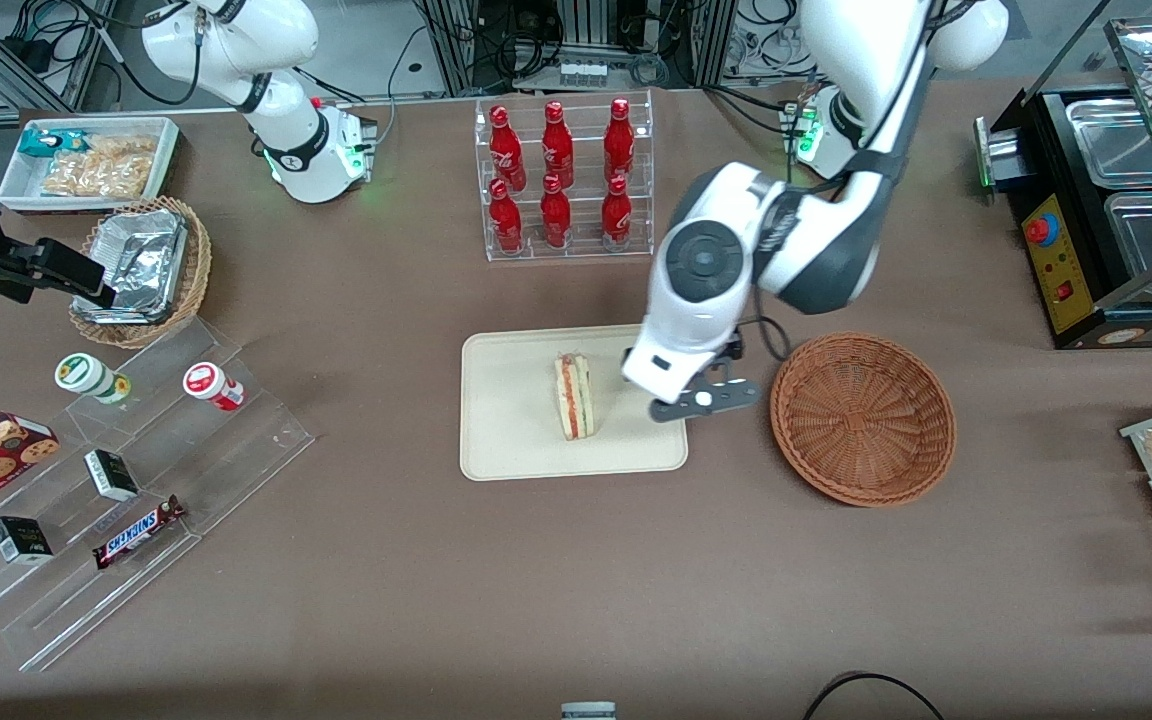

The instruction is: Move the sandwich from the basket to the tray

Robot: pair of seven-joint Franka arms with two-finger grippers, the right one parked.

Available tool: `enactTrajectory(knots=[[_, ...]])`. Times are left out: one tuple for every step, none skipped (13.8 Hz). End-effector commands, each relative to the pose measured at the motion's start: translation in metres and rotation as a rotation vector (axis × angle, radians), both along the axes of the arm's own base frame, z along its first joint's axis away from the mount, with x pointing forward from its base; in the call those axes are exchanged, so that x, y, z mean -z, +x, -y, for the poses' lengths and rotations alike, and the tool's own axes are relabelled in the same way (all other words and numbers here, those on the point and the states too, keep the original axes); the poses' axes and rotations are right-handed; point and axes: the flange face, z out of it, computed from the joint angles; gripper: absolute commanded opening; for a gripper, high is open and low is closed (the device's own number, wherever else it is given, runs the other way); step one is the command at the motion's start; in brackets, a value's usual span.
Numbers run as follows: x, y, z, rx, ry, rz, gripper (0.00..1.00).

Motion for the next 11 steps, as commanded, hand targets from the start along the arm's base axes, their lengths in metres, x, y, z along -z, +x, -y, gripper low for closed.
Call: enactTrajectory(knots=[[-0.027, -0.003, -0.048, 0.037, -0.035, -0.072, 1.0], [-0.039, 0.002, -0.072, 0.062, -0.05, -0.096, 1.0], [-0.05, 0.002, -0.091, 0.085, -0.05, -0.125, 1.0], [-0.063, 0.003, -0.109, 0.091, -0.052, -0.136, 1.0], [-0.082, 0.003, -0.128, 0.087, -0.064, -0.128, 1.0], [-0.102, -0.002, -0.144, 0.099, -0.08, -0.124, 1.0], [-0.11, -0.005, -0.153, 0.117, -0.076, -0.144, 1.0], [-0.117, 0.005, -0.193, 0.063, -0.077, -0.156, 1.0], [-0.137, 0.002, -0.211, 0.042, -0.091, -0.148, 1.0], [-0.148, -0.001, -0.223, 0.029, -0.096, -0.155, 1.0], [-0.157, -0.001, -0.246, -0.003, -0.101, -0.154, 1.0]])
